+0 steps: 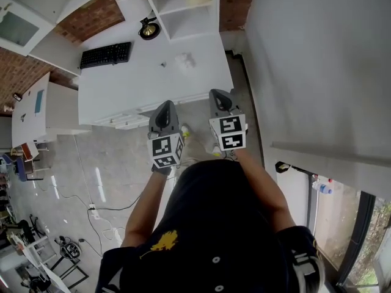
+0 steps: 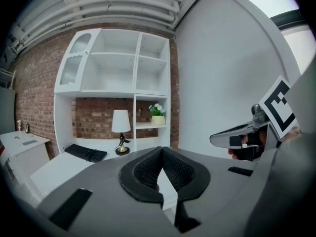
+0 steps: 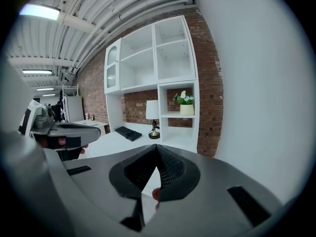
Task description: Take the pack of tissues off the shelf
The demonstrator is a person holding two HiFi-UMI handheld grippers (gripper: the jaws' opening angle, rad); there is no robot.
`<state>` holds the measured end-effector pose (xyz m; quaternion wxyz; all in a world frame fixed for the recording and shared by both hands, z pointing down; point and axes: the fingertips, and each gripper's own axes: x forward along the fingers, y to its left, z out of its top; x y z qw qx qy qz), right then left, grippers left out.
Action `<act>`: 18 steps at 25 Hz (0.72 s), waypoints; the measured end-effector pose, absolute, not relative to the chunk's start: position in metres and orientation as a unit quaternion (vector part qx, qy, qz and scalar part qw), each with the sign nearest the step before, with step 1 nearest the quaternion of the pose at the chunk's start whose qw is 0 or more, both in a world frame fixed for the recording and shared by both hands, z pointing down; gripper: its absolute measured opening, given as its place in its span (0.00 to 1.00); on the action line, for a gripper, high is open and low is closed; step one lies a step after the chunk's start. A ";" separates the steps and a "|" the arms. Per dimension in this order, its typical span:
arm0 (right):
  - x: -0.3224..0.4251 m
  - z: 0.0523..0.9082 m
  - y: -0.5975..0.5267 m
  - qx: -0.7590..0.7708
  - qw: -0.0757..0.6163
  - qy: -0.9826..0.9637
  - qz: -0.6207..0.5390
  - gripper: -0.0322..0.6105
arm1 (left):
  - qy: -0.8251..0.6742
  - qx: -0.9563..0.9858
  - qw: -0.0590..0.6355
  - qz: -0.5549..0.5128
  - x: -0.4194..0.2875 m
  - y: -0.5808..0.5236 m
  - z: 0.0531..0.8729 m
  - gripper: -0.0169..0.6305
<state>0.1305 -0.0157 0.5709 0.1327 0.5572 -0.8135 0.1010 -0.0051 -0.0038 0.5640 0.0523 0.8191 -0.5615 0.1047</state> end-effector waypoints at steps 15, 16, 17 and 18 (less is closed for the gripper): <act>0.127 0.569 -0.011 0.549 0.129 -0.820 0.094 0.05 | -0.552 0.822 0.062 0.124 -0.006 0.001 0.566 0.05; 0.126 0.569 -0.011 0.548 0.129 -0.821 0.094 0.05 | -0.552 0.822 0.063 0.125 -0.007 0.002 0.567 0.05; 0.124 0.569 -0.010 0.546 0.130 -0.822 0.094 0.05 | -0.551 0.822 0.064 0.126 -0.007 0.002 0.567 0.05; 0.123 0.569 -0.009 0.544 0.131 -0.823 0.093 0.05 | -0.551 0.822 0.065 0.127 -0.007 0.003 0.567 0.05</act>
